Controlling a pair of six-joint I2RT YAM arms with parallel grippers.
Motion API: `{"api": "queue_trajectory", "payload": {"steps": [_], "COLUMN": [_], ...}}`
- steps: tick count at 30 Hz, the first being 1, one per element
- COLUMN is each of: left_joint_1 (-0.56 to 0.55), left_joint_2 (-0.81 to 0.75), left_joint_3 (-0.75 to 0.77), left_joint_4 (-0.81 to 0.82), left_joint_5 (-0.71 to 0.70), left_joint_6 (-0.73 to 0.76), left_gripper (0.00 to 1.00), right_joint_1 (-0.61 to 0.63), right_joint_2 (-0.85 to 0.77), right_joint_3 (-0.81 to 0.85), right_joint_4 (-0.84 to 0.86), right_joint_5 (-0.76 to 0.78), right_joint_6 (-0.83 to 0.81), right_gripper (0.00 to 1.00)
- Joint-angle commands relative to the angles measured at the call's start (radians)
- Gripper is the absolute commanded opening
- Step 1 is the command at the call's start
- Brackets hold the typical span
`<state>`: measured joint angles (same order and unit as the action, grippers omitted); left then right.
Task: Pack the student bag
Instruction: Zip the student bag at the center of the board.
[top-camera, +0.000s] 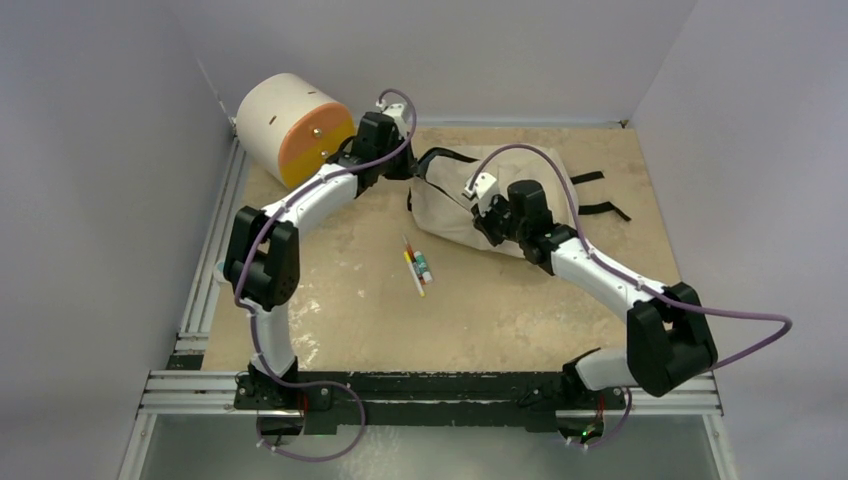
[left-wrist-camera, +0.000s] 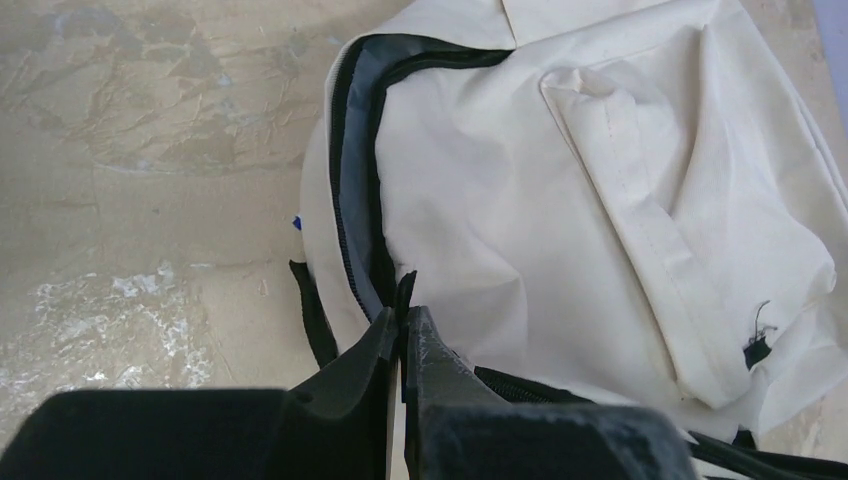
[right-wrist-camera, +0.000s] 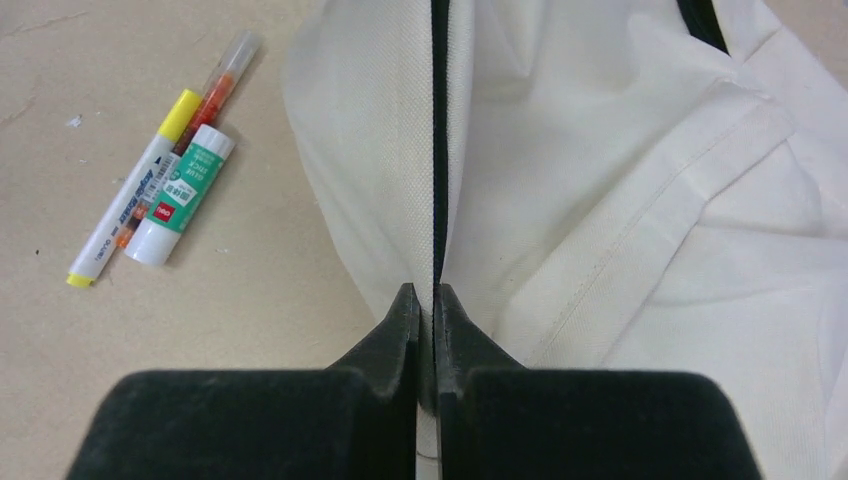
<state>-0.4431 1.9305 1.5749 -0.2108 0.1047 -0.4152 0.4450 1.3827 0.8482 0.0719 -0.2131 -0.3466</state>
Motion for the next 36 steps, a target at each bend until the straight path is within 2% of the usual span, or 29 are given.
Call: {"api": "queue_trajectory", "payload": {"steps": [1, 3, 7, 10, 12, 16, 21, 24, 31, 36], "left_joint_1": [0.049, 0.049, 0.036, -0.003, -0.042, -0.138, -0.229, -0.274, -0.400, -0.401], "left_joint_2": [-0.005, -0.019, -0.078, -0.122, -0.155, -0.201, -0.223, -0.231, -0.215, -0.231], "left_joint_3": [0.054, 0.030, -0.063, -0.129, -0.171, -0.230, -0.276, -0.281, -0.259, -0.252], "left_joint_4": [0.048, 0.046, 0.060, 0.052, 0.050, 0.032, 0.026, 0.024, 0.033, -0.004], "left_joint_5": [-0.054, -0.011, 0.069, 0.082, 0.092, 0.075, 0.103, 0.109, 0.123, 0.034], "left_joint_6": [0.075, 0.072, 0.037, 0.027, 0.011, -0.025, -0.089, -0.118, -0.176, -0.158], "left_gripper": [0.00, 0.00, 0.00, 0.00, 0.00, 0.00, 0.00, 0.00, 0.00, 0.00], "right_joint_1": [-0.010, -0.010, -0.011, -0.011, -0.011, -0.011, -0.010, -0.010, -0.011, -0.010], "right_joint_2": [-0.044, -0.055, -0.141, -0.211, -0.244, -0.312, -0.434, -0.518, -0.642, -0.664], "right_joint_3": [-0.004, 0.001, -0.008, -0.013, -0.004, -0.008, -0.089, -0.152, -0.216, -0.227], "right_joint_4": [-0.125, -0.126, -0.077, -0.020, -0.012, 0.008, 0.084, 0.137, 0.102, 0.085], "right_joint_5": [0.108, 0.102, 0.007, -0.074, -0.105, -0.105, -0.018, -0.024, 0.073, -0.068], "right_joint_6": [0.055, 0.071, 0.115, 0.177, 0.237, 0.472, 0.732, 0.746, 0.670, 0.581], "right_gripper": [0.02, 0.09, 0.33, 0.42, 0.43, 0.42, 0.42, 0.43, 0.46, 0.46]}}
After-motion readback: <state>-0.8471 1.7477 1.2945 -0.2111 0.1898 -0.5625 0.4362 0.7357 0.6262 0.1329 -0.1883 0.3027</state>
